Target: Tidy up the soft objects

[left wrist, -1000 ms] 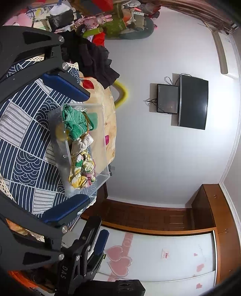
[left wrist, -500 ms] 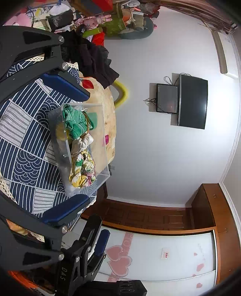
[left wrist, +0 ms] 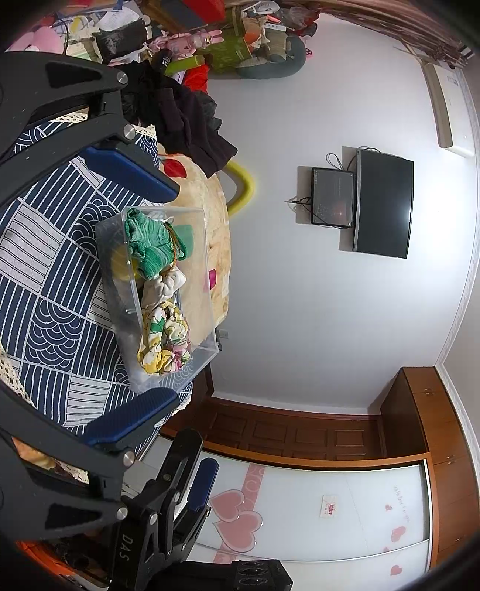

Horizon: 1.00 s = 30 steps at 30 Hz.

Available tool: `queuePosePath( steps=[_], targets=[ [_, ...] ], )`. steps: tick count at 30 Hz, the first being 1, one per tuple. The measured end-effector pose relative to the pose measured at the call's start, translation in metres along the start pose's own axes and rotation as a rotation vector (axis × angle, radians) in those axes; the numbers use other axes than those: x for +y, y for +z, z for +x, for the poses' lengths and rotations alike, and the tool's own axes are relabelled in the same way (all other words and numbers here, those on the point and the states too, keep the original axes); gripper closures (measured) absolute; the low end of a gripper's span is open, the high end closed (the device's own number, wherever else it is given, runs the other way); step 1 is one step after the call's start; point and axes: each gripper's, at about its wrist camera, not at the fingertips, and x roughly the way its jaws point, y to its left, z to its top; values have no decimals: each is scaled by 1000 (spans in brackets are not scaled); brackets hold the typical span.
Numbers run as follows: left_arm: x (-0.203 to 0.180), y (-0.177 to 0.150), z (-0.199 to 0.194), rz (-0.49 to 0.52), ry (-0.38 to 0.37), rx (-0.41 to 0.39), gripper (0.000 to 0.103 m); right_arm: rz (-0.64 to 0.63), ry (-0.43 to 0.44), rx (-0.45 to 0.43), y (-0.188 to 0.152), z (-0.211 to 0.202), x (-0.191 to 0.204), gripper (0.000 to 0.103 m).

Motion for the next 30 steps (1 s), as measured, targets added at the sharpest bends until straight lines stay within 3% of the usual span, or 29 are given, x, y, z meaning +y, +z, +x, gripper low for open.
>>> queuePosePath(
  steps=[30],
  targets=[
    [-4,-1,-3,0,-8,-4,1,2,6,-1,0,1,0,18]
  ],
)
